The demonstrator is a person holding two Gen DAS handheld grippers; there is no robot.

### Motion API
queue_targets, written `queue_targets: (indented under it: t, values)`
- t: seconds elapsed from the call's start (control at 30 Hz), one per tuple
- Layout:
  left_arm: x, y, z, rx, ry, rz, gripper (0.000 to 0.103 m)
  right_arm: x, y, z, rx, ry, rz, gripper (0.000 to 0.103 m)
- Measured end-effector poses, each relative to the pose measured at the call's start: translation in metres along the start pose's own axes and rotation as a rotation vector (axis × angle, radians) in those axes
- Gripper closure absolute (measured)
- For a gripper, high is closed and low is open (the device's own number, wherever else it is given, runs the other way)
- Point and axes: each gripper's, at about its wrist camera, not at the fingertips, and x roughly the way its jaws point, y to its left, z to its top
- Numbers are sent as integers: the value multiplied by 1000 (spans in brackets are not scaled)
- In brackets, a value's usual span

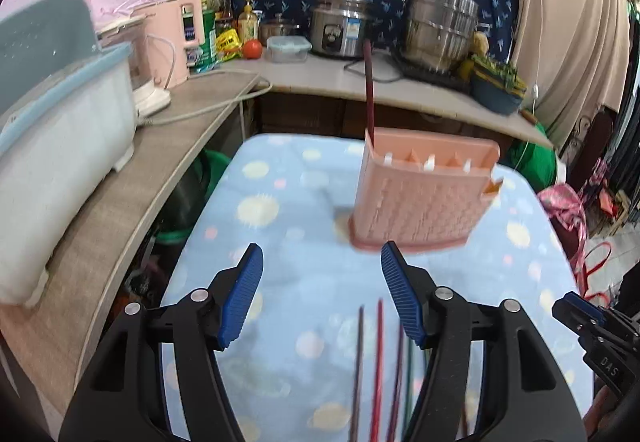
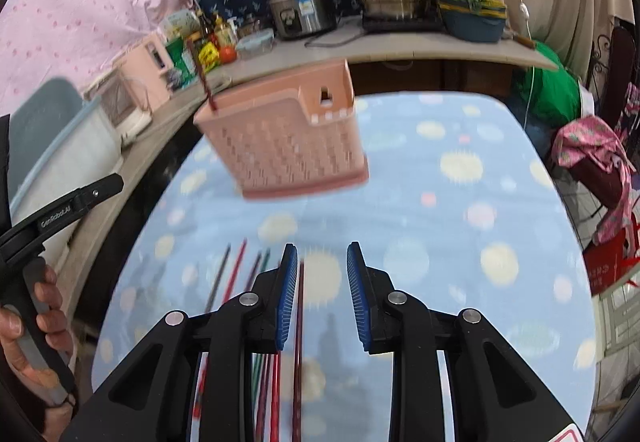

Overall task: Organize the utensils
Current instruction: 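Grasp a brown chopstick with the left tool while the right tool grasps a dark red chopstick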

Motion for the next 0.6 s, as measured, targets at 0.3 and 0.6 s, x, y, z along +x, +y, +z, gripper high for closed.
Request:
queue_targets:
  t: [0.3,0.6]
  values:
    - [-5,4,-83,36,108,23,45,-1,13,-92,-43,114,-18,78]
    - [-12,7,-138,33,180,21,45,6,22,-136,-70,185,-23,78]
